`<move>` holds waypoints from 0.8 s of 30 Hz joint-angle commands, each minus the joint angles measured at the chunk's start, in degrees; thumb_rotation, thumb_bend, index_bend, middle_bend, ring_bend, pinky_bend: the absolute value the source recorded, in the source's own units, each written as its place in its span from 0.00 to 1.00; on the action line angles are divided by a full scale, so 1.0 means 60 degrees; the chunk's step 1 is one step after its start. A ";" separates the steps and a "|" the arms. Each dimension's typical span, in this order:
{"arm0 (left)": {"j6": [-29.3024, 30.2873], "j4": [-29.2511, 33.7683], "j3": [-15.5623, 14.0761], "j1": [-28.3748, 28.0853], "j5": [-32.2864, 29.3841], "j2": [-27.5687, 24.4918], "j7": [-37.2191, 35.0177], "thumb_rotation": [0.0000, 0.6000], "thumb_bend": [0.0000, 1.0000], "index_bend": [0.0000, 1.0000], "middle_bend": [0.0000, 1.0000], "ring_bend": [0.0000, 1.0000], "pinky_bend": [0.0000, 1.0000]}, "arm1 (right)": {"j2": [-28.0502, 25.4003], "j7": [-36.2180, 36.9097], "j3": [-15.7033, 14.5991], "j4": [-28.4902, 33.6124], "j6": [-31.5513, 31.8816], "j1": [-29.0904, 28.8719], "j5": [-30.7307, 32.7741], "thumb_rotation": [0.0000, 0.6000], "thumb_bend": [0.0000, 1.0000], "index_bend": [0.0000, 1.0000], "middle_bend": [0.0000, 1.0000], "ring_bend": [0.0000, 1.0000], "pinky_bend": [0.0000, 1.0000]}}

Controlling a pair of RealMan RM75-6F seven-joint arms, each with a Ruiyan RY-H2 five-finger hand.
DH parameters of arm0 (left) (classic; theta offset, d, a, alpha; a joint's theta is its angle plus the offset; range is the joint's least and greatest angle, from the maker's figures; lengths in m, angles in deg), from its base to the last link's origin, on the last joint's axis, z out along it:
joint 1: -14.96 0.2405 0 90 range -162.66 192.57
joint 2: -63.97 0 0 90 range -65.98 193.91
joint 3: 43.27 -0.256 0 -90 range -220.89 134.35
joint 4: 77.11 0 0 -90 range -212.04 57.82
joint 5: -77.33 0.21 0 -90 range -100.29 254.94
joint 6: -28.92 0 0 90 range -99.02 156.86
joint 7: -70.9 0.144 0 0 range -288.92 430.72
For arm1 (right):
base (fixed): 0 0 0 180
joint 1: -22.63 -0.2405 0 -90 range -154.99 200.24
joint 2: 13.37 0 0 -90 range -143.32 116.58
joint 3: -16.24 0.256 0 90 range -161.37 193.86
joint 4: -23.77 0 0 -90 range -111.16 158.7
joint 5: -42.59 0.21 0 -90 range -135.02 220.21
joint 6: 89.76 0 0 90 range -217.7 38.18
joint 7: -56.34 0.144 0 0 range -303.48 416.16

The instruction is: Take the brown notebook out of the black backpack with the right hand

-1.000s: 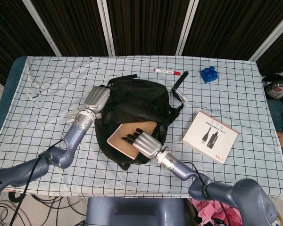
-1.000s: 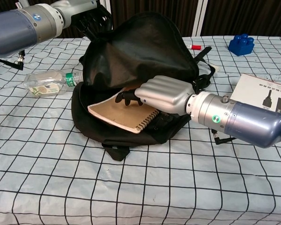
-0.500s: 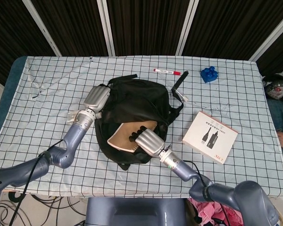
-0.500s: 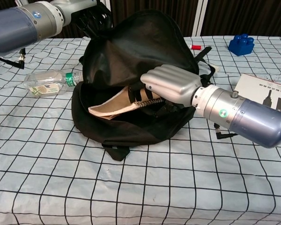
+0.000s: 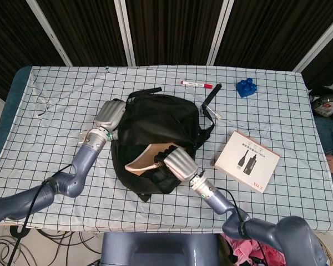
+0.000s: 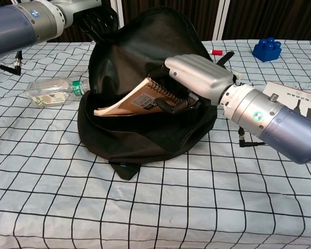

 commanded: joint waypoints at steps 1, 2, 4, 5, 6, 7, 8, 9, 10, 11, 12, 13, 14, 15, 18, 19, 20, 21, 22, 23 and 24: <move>0.0011 0.0044 -0.0032 0.0004 0.0044 -0.0003 -0.0018 1.00 0.46 0.64 0.67 0.40 0.30 | -0.0262 0.0087 -0.0026 0.0315 0.0352 0.0181 -0.0097 1.00 0.51 0.60 0.57 0.62 0.48; 0.0015 0.0043 -0.0039 0.0002 0.0049 0.0012 -0.0027 1.00 0.46 0.64 0.67 0.40 0.30 | -0.0371 0.0098 -0.0025 0.0466 0.0499 0.0256 -0.0118 1.00 0.51 0.60 0.57 0.62 0.48; 0.0029 0.0011 -0.0048 -0.0005 0.0050 0.0056 -0.0033 1.00 0.46 0.64 0.67 0.40 0.30 | -0.0632 0.0163 -0.0025 0.0845 0.0802 0.0426 -0.0152 1.00 0.51 0.60 0.57 0.62 0.48; 0.0042 -0.0017 -0.0052 -0.0008 0.0050 0.0080 -0.0027 1.00 0.46 0.64 0.67 0.40 0.30 | -0.0735 0.0189 -0.0024 0.0990 0.0902 0.0486 -0.0163 1.00 0.51 0.60 0.57 0.62 0.48; 0.0065 -0.0050 -0.0057 -0.0011 0.0054 0.0105 -0.0012 1.00 0.46 0.64 0.67 0.40 0.30 | -0.0867 0.0226 -0.0014 0.1166 0.1060 0.0570 -0.0178 1.00 0.51 0.61 0.57 0.62 0.48; 0.0104 -0.0100 -0.0073 -0.0014 0.0069 0.0144 0.0025 1.00 0.46 0.64 0.67 0.40 0.30 | -0.1015 0.0262 -0.0007 0.1355 0.1234 0.0667 -0.0196 1.00 0.51 0.61 0.58 0.62 0.48; 0.0162 -0.0178 -0.0095 -0.0017 0.0089 0.0210 0.0070 1.00 0.46 0.64 0.67 0.40 0.30 | -0.1241 0.0325 0.0003 0.1649 0.1482 0.0814 -0.0217 1.00 0.51 0.61 0.58 0.62 0.48; 0.0206 -0.0256 -0.0122 -0.0020 0.0112 0.0274 0.0111 1.00 0.46 0.64 0.67 0.40 0.30 | -0.1449 0.0378 0.0000 0.1937 0.1660 0.0946 -0.0221 1.00 0.51 0.61 0.58 0.62 0.48; 0.0232 -0.0337 -0.0155 -0.0028 0.0136 0.0348 0.0143 1.00 0.46 0.64 0.67 0.40 0.30 | -0.1673 0.0458 0.0011 0.2254 0.1863 0.1093 -0.0212 1.00 0.51 0.61 0.58 0.62 0.48; 0.0248 -0.0400 -0.0176 -0.0032 0.0156 0.0415 0.0146 1.00 0.46 0.64 0.67 0.40 0.30 | -0.1893 0.0517 0.0005 0.2549 0.2029 0.1217 -0.0229 1.00 0.51 0.61 0.58 0.62 0.48; 0.0244 -0.0462 -0.0197 -0.0039 0.0168 0.0485 0.0135 1.00 0.46 0.64 0.67 0.40 0.30 | -0.2123 0.0582 0.0018 0.2864 0.2242 0.1361 -0.0241 1.00 0.51 0.61 0.58 0.62 0.48; 0.0242 -0.0537 -0.0206 -0.0049 0.0176 0.0559 0.0112 1.00 0.46 0.64 0.67 0.40 0.30 | -0.2340 0.0624 0.0011 0.3165 0.2398 0.1486 -0.0258 1.00 0.51 0.61 0.58 0.62 0.48; 0.0250 -0.0619 -0.0216 -0.0062 0.0193 0.0638 0.0099 1.00 0.46 0.64 0.67 0.40 0.30 | -0.2551 0.0661 0.0000 0.3446 0.2524 0.1594 -0.0283 1.00 0.51 0.61 0.58 0.62 0.48; 0.0262 -0.0672 -0.0224 -0.0070 0.0211 0.0688 0.0096 1.00 0.46 0.64 0.67 0.40 0.30 | -0.2721 0.0689 -0.0008 0.3644 0.2647 0.1679 -0.0320 1.00 0.51 0.61 0.58 0.62 0.48; 0.0295 -0.0879 -0.0256 -0.0113 0.0295 0.0911 0.0054 1.00 0.46 0.64 0.67 0.40 0.30 | -0.3377 0.0659 -0.0018 0.4323 0.3072 0.1982 -0.0490 1.00 0.51 0.61 0.58 0.62 0.48; 0.0303 -0.0924 -0.0262 -0.0129 0.0330 0.0963 0.0041 1.00 0.46 0.64 0.67 0.40 0.30 | -0.3575 0.0614 -0.0015 0.4466 0.3175 0.2065 -0.0539 1.00 0.51 0.61 0.58 0.62 0.48; 0.0317 -0.0958 -0.0272 -0.0138 0.0368 0.1007 0.0027 1.00 0.46 0.64 0.67 0.40 0.30 | -0.3781 0.0554 0.0029 0.4571 0.3329 0.2164 -0.0565 1.00 0.51 0.61 0.58 0.62 0.48; 0.0337 -0.0979 -0.0278 -0.0143 0.0406 0.1043 0.0009 1.00 0.46 0.64 0.67 0.40 0.30 | -0.3950 0.0532 0.0084 0.4663 0.3454 0.2256 -0.0548 1.00 0.51 0.61 0.58 0.62 0.48; 0.0361 -0.0988 -0.0283 -0.0145 0.0438 0.1064 0.0001 1.00 0.46 0.64 0.67 0.40 0.30 | -0.4064 0.0545 0.0153 0.4717 0.3553 0.2328 -0.0489 1.00 0.51 0.61 0.58 0.62 0.48; 0.0408 -0.1008 -0.0286 -0.0147 0.0480 0.1098 0.0000 1.00 0.46 0.64 0.67 0.40 0.30 | -0.4243 0.0655 0.0275 0.4812 0.3683 0.2441 -0.0340 1.00 0.51 0.61 0.58 0.62 0.48; 0.0437 -0.1028 -0.0291 -0.0145 0.0498 0.1123 0.0011 1.00 0.46 0.64 0.67 0.40 0.30 | -0.4368 0.0791 0.0371 0.4896 0.3760 0.2518 -0.0208 1.00 0.51 0.61 0.58 0.62 0.48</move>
